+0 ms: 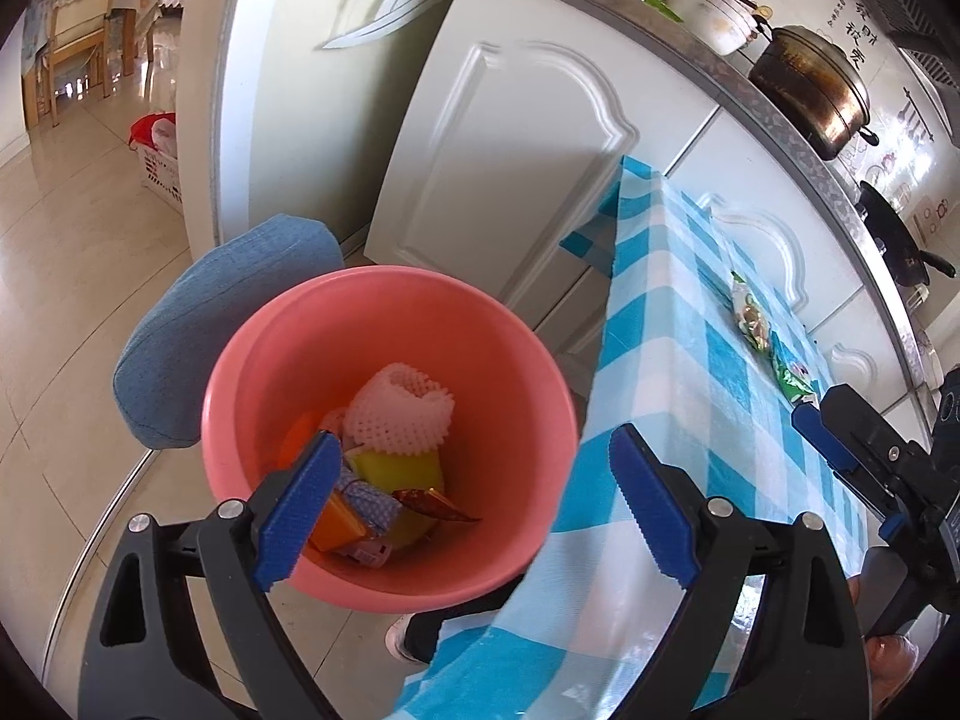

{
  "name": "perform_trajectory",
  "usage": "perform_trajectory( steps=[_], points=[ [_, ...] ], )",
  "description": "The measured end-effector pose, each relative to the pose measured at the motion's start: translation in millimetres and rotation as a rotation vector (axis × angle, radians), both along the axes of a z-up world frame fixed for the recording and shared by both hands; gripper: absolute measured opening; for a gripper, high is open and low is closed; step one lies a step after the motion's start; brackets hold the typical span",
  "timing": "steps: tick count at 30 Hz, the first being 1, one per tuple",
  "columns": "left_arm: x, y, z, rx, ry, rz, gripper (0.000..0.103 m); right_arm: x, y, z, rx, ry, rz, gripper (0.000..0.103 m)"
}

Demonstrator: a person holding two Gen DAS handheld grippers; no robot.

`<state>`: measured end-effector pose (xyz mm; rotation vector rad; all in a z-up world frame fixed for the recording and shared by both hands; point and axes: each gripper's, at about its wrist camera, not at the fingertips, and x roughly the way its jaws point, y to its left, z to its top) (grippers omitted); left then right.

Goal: Collect trash
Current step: 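Return both tools to the table toward the remaining two packets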

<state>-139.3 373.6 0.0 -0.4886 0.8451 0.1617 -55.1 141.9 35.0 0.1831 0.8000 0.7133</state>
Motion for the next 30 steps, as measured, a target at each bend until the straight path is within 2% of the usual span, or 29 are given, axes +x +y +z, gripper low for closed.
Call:
perform_trajectory(
  steps=[16,30],
  points=[
    [19,-53,17,0.064,0.016,-0.081,0.091,10,-68,-4,0.098,-0.007,-0.095,0.09],
    [53,-104,32,0.098,0.007,-0.146,0.091,27,-143,-5,0.203,-0.011,-0.219,0.09]
  ],
)
